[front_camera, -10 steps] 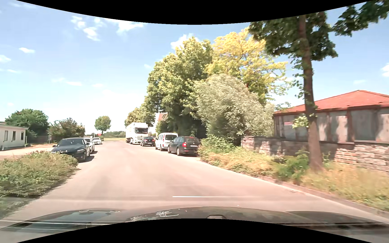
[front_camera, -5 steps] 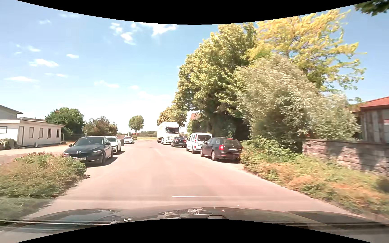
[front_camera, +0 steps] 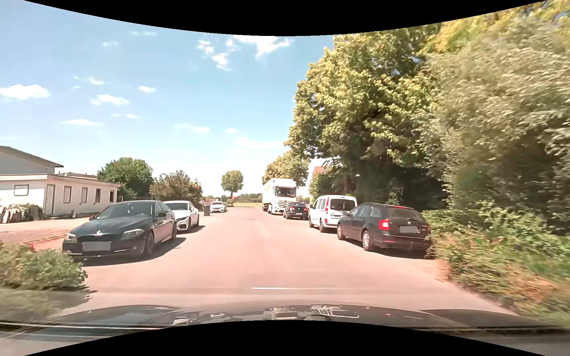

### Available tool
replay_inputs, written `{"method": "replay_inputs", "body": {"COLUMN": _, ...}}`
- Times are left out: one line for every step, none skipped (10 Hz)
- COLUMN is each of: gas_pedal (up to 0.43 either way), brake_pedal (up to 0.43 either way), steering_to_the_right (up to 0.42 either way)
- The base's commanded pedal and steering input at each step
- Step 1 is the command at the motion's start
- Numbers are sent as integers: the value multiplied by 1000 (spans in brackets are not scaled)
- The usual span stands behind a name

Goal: Follow the waypoints while adhering to traffic rules and regulations

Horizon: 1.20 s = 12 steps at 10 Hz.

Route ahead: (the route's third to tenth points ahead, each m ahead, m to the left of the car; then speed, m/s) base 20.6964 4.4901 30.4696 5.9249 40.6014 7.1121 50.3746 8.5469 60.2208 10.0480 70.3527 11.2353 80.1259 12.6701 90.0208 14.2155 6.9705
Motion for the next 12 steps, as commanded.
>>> {"method": "replay_inputs", "body": {"gas_pedal": 299, "brake_pedal": 0, "steering_to_the_right": -105}}
{"method": "replay_inputs", "body": {"gas_pedal": 299, "brake_pedal": 0, "steering_to_the_right": -99}}
{"method": "replay_inputs", "body": {"gas_pedal": 299, "brake_pedal": 0, "steering_to_the_right": -93}}
{"method": "replay_inputs", "body": {"gas_pedal": 299, "brake_pedal": 0, "steering_to_the_right": -85}}
{"method": "replay_inputs", "body": {"gas_pedal": 299, "brake_pedal": 0, "steering_to_the_right": -77}}
{"method": "replay_inputs", "body": {"gas_pedal": 299, "brake_pedal": 0, "steering_to_the_right": -66}}
{"method": "replay_inputs", "body": {"gas_pedal": 311, "brake_pedal": 0, "steering_to_the_right": -55}}
{"method": "replay_inputs", "body": {"gas_pedal": 311, "brake_pedal": 0, "steering_to_the_right": -38}}
{"method": "replay_inputs", "body": {"gas_pedal": 319, "brake_pedal": 0, "steering_to_the_right": -29}}
{"method": "replay_inputs", "body": {"gas_pedal": 319, "brake_pedal": 0, "steering_to_the_right": -25}}
{"method": "replay_inputs", "body": {"gas_pedal": 319, "brake_pedal": 0, "steering_to_the_right": -25}}
{"method": "replay_inputs", "body": {"gas_pedal": 319, "brake_pedal": 0, "steering_to_the_right": -25}}
